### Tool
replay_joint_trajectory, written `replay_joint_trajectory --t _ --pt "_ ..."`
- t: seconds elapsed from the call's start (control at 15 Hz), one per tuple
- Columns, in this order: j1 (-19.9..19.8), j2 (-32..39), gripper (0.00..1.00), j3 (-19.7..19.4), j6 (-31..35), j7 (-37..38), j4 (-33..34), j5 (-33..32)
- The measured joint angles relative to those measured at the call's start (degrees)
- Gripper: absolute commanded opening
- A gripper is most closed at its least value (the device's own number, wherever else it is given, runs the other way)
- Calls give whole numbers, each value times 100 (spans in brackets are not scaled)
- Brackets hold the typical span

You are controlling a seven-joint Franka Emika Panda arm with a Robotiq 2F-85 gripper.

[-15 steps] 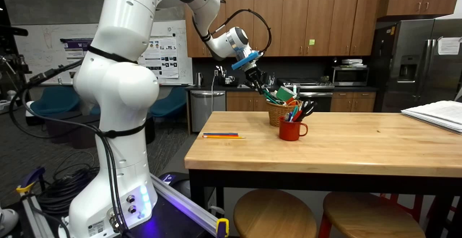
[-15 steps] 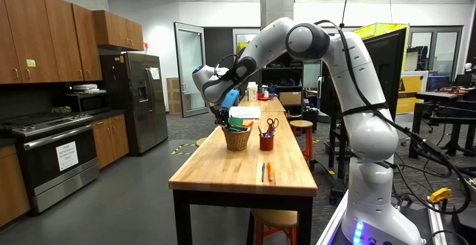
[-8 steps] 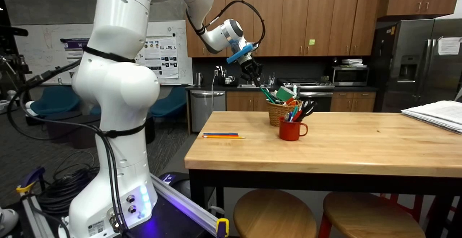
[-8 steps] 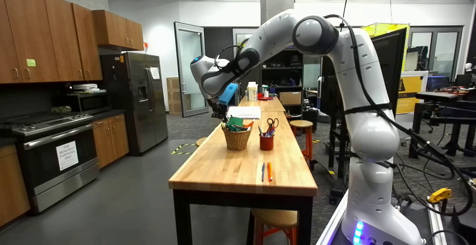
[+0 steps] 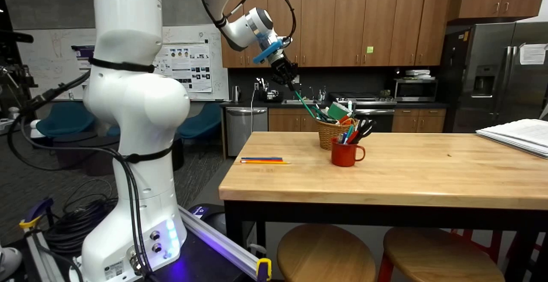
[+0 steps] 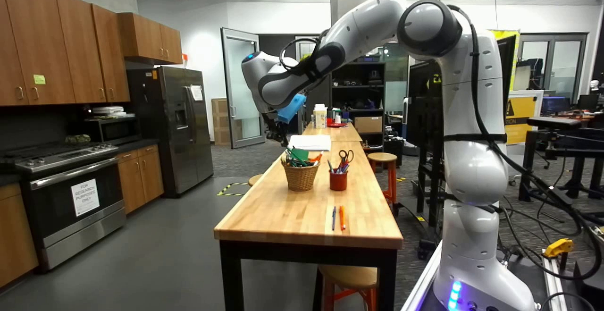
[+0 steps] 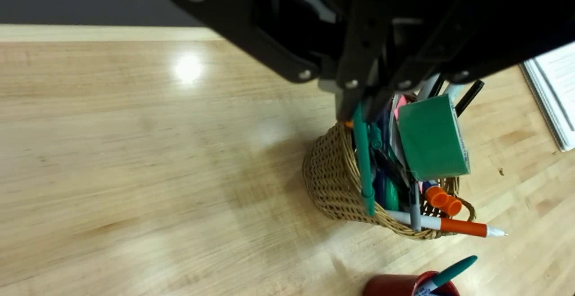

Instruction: Remove the green pencil from the stationary basket and put it on the table

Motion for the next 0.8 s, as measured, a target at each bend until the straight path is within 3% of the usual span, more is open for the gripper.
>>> replay_joint_trajectory --t 0.53,0.8 --pt "40 -904 2 610 2 619 -904 -29" --pt "105 -1267 2 923 9 829 -1608 -351"
